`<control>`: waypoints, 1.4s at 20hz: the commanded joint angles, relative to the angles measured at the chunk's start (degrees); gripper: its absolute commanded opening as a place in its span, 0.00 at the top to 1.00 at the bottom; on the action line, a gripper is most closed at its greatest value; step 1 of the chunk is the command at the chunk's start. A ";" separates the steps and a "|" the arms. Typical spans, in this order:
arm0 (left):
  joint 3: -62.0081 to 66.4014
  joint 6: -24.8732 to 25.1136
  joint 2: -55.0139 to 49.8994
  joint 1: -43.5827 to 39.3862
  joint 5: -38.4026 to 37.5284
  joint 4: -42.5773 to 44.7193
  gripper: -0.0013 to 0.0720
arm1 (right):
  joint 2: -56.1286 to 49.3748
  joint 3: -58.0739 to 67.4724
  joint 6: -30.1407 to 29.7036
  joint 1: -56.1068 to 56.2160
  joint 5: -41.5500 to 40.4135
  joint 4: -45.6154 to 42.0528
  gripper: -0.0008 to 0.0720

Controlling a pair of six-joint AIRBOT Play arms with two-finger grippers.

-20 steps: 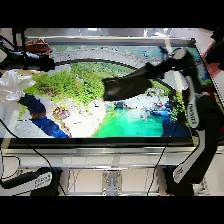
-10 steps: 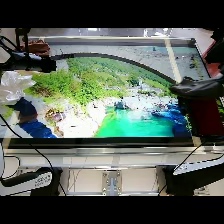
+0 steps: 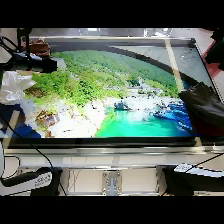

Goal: Fold the shirts.

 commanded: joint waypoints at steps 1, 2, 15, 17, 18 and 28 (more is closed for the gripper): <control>-0.02 -0.15 -0.02 -0.74 -0.02 0.02 0.97 | 3.19 -20.28 -2.80 -1.29 -10.88 2.75 0.67; -0.02 -0.15 -0.02 -0.98 0.00 0.02 0.97 | 3.21 -22.25 -4.26 -1.29 -11.08 3.82 0.51; -0.02 -0.17 -0.02 -0.94 -0.02 0.00 0.96 | 25.31 6.49 -5.11 3.23 -3.52 20.37 0.52; -0.02 -0.17 -0.02 -0.94 -0.02 0.00 0.96 | 24.72 6.49 -5.11 9.99 -0.83 24.13 0.52; -0.02 -0.17 -0.02 -0.94 -0.02 0.02 0.96 | 24.20 6.43 -5.14 14.73 -0.22 24.46 0.52; -0.02 -0.17 -0.02 -0.94 0.00 0.02 0.96 | 20.22 6.38 -8.46 49.03 -3.04 17.53 0.52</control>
